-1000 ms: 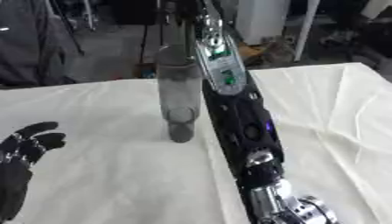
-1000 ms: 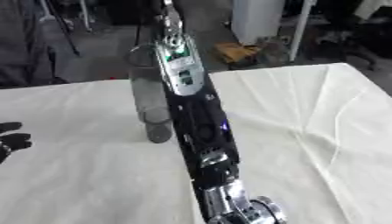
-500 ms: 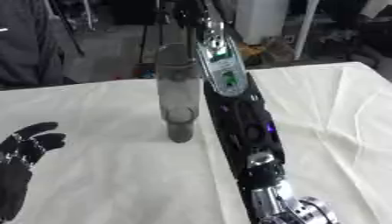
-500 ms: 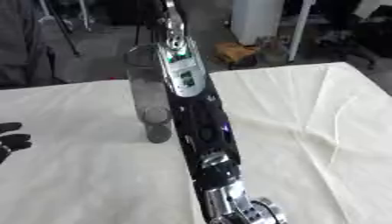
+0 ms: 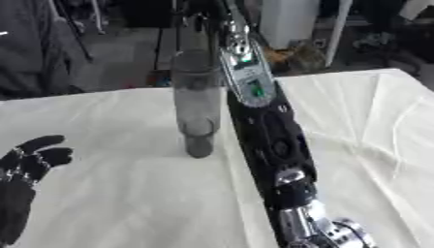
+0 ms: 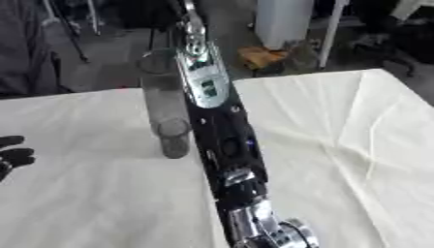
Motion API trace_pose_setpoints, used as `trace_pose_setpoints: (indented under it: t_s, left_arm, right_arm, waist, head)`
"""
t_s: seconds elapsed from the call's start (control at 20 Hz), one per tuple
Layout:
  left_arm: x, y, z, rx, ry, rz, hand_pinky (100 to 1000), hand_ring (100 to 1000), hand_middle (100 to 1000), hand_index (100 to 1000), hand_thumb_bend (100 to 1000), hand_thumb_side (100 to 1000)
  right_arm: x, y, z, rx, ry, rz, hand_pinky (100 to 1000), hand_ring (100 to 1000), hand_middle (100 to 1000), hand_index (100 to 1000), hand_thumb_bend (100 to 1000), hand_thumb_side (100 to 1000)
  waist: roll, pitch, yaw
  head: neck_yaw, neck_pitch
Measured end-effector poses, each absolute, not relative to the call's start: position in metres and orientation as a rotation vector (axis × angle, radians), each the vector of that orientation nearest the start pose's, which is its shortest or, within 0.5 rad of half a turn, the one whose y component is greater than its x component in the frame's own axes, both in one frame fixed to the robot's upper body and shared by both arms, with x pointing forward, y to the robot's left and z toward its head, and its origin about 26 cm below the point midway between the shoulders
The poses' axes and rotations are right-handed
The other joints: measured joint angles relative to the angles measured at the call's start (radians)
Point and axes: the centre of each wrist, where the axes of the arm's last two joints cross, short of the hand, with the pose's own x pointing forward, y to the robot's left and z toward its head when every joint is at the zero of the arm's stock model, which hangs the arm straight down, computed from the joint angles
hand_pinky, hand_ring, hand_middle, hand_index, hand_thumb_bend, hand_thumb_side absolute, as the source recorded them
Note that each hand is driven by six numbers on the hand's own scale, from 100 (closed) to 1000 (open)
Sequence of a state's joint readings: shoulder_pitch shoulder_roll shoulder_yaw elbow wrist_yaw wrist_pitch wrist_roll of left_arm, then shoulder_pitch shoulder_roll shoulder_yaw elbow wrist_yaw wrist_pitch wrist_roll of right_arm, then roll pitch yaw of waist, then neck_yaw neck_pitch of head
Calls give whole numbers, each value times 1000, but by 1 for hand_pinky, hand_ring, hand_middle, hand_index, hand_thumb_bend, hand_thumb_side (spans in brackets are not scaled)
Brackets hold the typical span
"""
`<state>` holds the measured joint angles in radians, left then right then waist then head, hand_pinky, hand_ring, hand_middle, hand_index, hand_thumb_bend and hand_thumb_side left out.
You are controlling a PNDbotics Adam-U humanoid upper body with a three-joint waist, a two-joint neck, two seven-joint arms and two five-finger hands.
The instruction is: Arrange flowers into the vase.
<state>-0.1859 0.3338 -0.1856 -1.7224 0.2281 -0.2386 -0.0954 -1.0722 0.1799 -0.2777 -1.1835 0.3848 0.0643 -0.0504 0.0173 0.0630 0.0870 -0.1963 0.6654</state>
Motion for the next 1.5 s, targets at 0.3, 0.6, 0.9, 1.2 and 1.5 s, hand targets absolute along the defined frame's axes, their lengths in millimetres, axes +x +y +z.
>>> trace_pose_setpoints:
  t_s: [0.3, 0.6, 0.9, 1.2, 1.5]
  left_arm:
    - [311, 248, 85, -238, -2051, -404, 764, 735, 757, 794, 841, 980]
    - [312, 248, 84, -235, -2048, -403, 764, 734, 756, 793, 842, 980]
    - [312, 248, 84, -235, -2048, -403, 764, 733, 756, 793, 841, 980]
    - [311, 248, 84, -234, -2048, -402, 764, 733, 755, 793, 841, 980]
    - [312, 249, 84, -232, -2049, -400, 764, 732, 755, 793, 840, 981]
  right_arm:
    - [453, -93, 251, -28, -2086, 183, 216, 415, 195, 295, 100, 814]
    - [454, -93, 248, -27, -2078, 197, 232, 427, 202, 304, 100, 820]
    - [455, -93, 243, -28, -2065, 229, 286, 463, 235, 319, 100, 830]
    - [456, -94, 240, -42, -2060, 264, 355, 498, 276, 331, 100, 833]
    - [458, -96, 237, -74, -2054, 308, 455, 528, 297, 342, 100, 833]
  waist:
    - [0, 2, 0]
    - [0, 2, 0]
    - [0, 4, -2]
    - [0, 4, -3]
    - [0, 4, -5]
  head:
    - [0, -1]
    - [0, -4]
    - [0, -8]
    - [0, -8]
    - [0, -8]
